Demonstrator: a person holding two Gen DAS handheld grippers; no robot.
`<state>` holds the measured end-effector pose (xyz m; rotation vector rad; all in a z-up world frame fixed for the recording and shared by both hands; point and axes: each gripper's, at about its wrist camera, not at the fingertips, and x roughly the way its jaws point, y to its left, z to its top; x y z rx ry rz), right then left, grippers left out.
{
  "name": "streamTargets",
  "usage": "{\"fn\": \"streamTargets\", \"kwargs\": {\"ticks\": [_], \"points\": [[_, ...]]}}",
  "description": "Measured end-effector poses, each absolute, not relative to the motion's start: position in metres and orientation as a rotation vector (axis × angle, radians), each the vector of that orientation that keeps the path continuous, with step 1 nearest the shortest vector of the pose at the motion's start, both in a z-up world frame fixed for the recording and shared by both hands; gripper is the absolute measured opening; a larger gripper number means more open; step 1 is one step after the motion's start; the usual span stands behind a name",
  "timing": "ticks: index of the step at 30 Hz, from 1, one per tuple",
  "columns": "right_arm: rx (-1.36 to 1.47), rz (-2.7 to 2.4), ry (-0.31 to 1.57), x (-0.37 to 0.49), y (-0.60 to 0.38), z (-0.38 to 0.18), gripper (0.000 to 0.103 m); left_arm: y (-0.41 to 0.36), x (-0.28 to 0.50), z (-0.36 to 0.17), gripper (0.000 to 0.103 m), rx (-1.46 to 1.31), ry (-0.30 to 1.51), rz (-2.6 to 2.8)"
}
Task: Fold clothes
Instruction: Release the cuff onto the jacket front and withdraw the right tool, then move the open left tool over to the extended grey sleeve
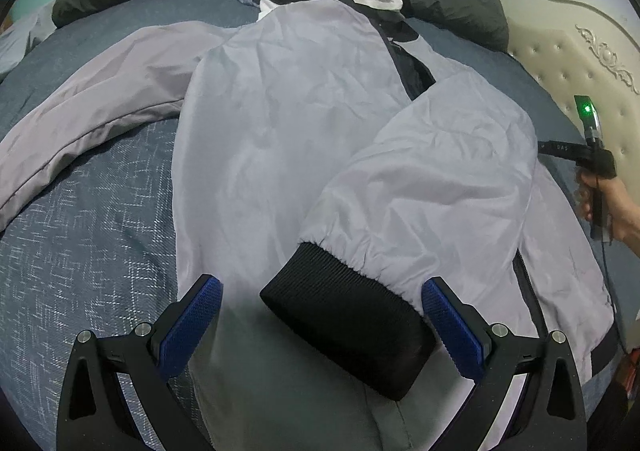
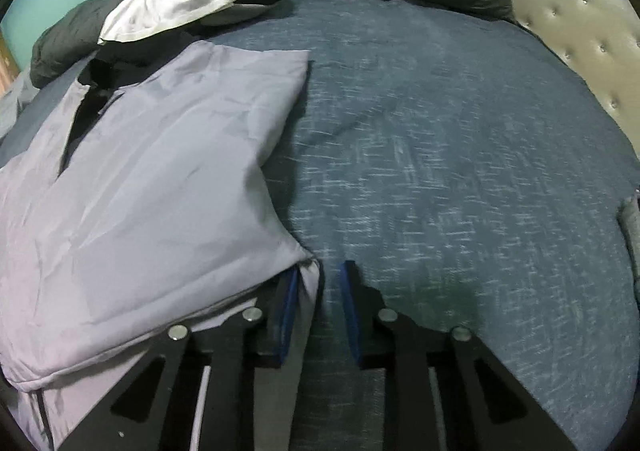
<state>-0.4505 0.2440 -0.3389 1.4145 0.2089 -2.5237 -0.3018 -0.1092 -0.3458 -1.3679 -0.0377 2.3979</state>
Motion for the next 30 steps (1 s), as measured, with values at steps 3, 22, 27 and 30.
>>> {"fn": "streamTargets", "kwargs": {"ticks": [3,22,27,30], "points": [[1.428,-2.533,0.207,-0.45,0.243,-0.339,0.018,-0.11,-0.302,-0.346,0.103,-1.368,-0.034,2.399],[1.411,-2.476,0.014,-0.441,0.276,-0.321,0.018,-0.115,-0.304,-0.347,0.103,-1.369,-0.06,2.386],[1.292,-2.494,-0.126,-0.437,0.28,-0.299,0.018,-0.117,-0.302,-0.346,0.103,-1.366,-0.063,2.386],[1.234,-2.404,-0.191,-0.435,0.261,-0.293,0.018,-0.116,-0.301,-0.347,0.103,-1.371,-0.055,2.383]]}}
